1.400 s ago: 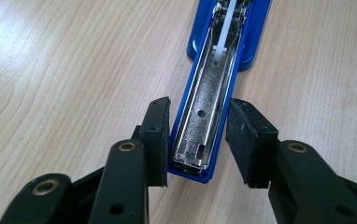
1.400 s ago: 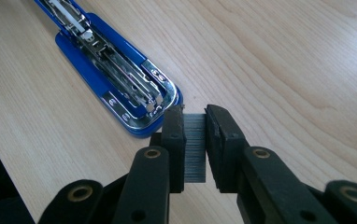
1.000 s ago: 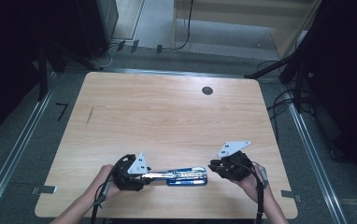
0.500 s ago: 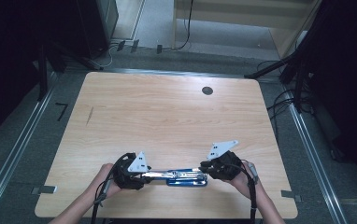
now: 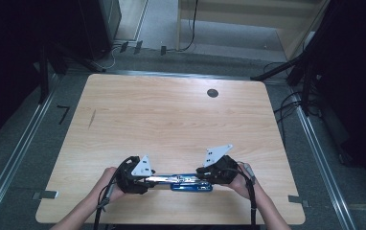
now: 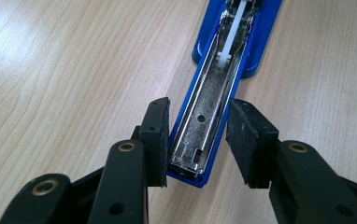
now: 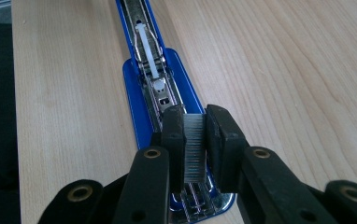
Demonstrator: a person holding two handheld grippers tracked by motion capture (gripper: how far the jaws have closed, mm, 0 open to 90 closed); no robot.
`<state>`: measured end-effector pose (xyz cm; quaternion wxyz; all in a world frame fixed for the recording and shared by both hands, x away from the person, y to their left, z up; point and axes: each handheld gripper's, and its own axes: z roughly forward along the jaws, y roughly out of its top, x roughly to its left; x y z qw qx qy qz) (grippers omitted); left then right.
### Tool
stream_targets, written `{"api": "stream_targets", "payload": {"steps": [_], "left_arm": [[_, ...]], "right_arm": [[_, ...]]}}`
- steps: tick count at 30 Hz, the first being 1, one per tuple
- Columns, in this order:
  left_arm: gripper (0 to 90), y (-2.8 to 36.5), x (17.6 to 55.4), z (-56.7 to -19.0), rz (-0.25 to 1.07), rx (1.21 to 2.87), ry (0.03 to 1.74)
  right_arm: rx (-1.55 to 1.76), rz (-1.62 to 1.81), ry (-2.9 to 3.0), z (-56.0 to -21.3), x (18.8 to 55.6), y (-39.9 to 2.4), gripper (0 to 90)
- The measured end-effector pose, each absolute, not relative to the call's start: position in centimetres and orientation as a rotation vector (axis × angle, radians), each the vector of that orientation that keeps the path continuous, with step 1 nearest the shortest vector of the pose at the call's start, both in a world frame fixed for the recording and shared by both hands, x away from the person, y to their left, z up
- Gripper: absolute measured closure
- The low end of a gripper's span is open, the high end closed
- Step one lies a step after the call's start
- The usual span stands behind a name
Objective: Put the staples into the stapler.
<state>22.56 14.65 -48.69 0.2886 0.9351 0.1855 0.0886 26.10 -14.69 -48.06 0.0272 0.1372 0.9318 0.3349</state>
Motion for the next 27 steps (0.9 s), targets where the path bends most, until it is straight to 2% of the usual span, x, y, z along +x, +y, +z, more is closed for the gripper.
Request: {"api": "stream_targets", "payload": {"steps": [27], "left_arm": [[60.8, 14.60, 22.61, -48.68, 0.233, 2.500, 0.494]], "right_arm": [[0.298, 1.057, 2.918, -48.87, 26.50, -15.23, 78.6]]}}
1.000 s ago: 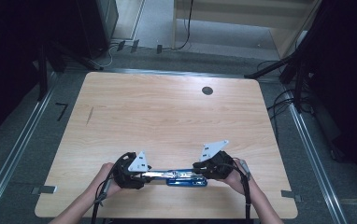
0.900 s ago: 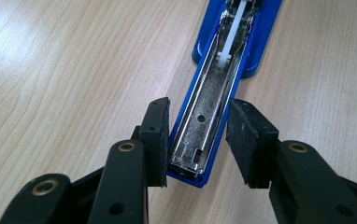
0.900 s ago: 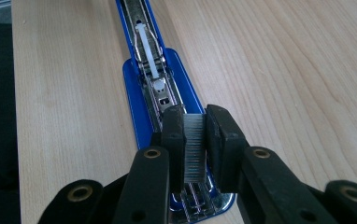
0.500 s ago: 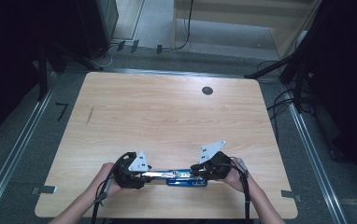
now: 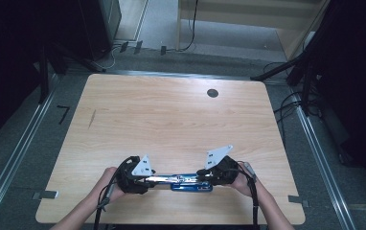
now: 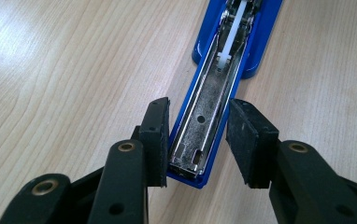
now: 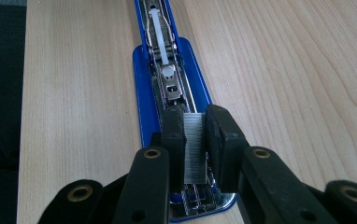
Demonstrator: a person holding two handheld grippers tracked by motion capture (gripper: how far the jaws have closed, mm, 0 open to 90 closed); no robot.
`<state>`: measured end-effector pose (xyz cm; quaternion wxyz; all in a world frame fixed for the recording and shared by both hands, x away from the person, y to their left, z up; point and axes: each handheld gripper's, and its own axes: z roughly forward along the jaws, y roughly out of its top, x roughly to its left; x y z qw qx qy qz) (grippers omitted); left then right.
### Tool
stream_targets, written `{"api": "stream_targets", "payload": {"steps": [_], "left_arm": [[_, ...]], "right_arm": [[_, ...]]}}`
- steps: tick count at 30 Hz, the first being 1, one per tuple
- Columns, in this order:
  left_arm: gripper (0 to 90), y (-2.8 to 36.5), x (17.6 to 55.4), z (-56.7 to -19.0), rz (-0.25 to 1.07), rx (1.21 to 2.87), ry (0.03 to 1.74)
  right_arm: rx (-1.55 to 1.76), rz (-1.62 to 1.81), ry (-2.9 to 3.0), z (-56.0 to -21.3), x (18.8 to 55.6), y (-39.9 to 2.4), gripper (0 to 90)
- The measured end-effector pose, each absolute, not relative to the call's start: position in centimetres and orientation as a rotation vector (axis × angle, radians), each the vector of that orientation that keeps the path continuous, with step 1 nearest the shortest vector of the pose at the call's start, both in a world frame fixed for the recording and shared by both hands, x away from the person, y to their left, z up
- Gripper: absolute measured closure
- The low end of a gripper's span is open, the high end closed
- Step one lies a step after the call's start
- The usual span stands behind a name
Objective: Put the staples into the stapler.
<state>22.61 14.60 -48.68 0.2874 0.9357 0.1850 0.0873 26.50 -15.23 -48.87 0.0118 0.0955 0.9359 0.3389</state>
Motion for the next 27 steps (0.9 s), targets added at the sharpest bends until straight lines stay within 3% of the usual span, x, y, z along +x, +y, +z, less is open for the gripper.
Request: {"api": "stream_targets", "payload": {"steps": [27], "left_arm": [[60.8, 14.54, 22.60, -48.69, 0.232, 2.503, 0.496]], "right_arm": [[0.151, 1.050, 2.944, -48.94, 26.87, -15.31, 78.6]]}}
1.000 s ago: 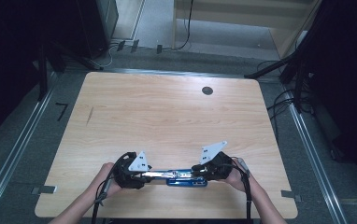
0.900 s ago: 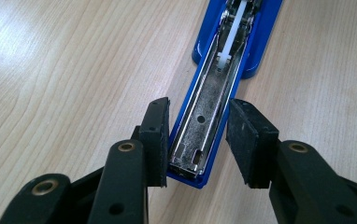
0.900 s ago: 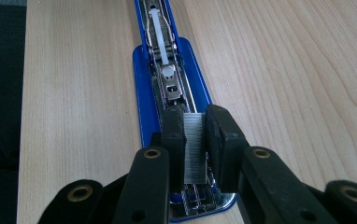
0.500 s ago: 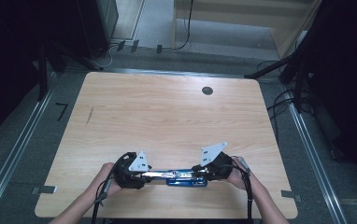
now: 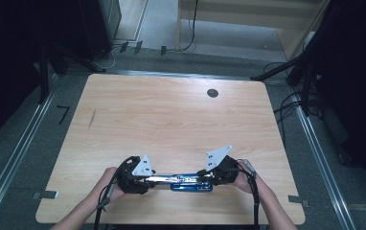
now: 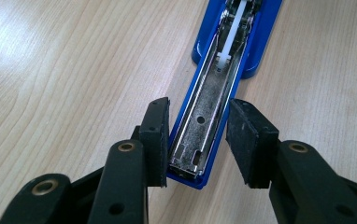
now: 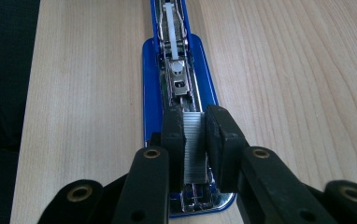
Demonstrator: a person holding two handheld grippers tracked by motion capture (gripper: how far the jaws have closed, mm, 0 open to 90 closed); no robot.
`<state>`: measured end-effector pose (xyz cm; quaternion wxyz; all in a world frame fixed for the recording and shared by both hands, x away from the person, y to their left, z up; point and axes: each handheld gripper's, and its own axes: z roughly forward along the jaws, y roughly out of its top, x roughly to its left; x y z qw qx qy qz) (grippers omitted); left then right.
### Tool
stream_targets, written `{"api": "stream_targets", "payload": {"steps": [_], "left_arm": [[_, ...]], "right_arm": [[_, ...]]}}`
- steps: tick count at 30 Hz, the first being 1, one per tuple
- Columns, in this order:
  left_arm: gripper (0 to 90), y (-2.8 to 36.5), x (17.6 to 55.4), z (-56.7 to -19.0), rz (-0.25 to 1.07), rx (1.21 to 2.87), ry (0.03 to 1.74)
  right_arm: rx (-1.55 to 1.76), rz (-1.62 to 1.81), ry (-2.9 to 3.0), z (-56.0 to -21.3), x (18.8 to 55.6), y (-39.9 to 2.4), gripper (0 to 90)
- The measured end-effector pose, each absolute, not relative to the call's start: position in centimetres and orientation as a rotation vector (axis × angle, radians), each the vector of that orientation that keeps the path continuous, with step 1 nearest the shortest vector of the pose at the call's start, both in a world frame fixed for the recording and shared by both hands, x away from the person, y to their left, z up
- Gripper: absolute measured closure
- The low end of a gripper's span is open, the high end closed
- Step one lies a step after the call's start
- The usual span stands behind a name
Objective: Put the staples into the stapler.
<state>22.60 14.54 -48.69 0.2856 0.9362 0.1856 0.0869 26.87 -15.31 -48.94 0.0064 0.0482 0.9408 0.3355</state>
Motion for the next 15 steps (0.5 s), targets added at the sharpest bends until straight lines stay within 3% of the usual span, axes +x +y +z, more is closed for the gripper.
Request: {"api": "stream_targets", "payload": {"steps": [15], "left_arm": [[60.8, 14.50, 22.56, -48.70, 0.240, 2.500, 0.494]], "right_arm": [[0.121, 1.005, 2.965, -48.85, 26.91, -15.54, 78.5]]}}
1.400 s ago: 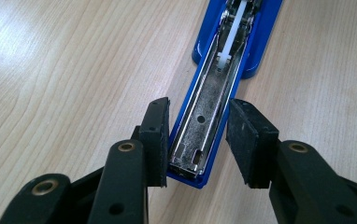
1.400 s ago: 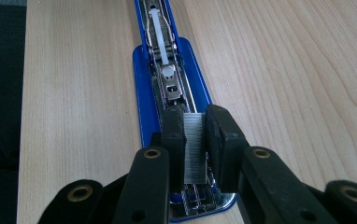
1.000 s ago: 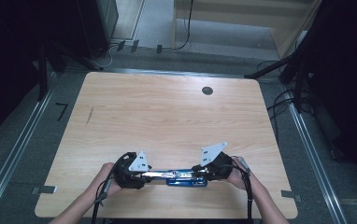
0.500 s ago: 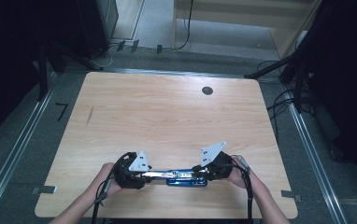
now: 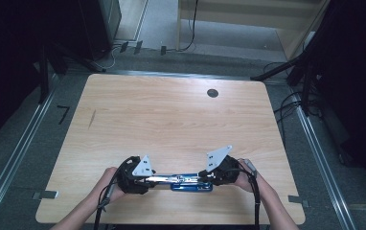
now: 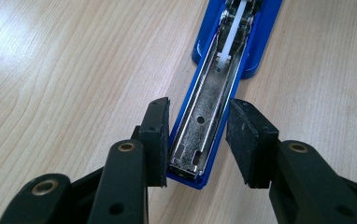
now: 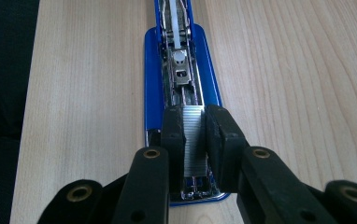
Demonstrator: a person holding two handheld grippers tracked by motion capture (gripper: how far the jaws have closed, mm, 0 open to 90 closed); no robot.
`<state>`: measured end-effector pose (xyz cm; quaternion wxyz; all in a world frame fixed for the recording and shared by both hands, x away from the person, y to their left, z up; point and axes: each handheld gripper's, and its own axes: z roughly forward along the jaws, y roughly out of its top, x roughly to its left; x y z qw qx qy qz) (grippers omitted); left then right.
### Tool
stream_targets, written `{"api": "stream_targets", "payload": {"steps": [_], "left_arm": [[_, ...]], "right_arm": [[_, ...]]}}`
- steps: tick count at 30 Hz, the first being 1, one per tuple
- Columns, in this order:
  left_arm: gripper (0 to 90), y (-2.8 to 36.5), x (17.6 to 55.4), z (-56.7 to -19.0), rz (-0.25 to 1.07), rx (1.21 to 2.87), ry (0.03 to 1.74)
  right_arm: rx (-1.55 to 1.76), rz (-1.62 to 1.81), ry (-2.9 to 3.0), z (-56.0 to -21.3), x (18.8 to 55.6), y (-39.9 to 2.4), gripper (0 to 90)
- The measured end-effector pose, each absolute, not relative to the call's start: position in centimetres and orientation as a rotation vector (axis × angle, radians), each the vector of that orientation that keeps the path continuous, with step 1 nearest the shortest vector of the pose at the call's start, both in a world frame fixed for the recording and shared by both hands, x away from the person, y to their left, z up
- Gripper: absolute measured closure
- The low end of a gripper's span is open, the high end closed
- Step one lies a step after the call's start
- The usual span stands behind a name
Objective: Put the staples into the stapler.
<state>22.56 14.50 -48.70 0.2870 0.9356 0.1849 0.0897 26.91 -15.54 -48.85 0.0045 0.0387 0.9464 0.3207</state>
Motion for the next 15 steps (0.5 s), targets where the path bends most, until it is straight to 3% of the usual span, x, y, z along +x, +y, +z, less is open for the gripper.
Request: {"api": "stream_targets", "payload": {"steps": [15], "left_arm": [[60.6, 14.39, 22.56, -48.66, 0.238, 2.502, 0.497]], "right_arm": [[0.111, 0.948, 2.998, -48.98, 27.02, -15.70, 73.9]]}}
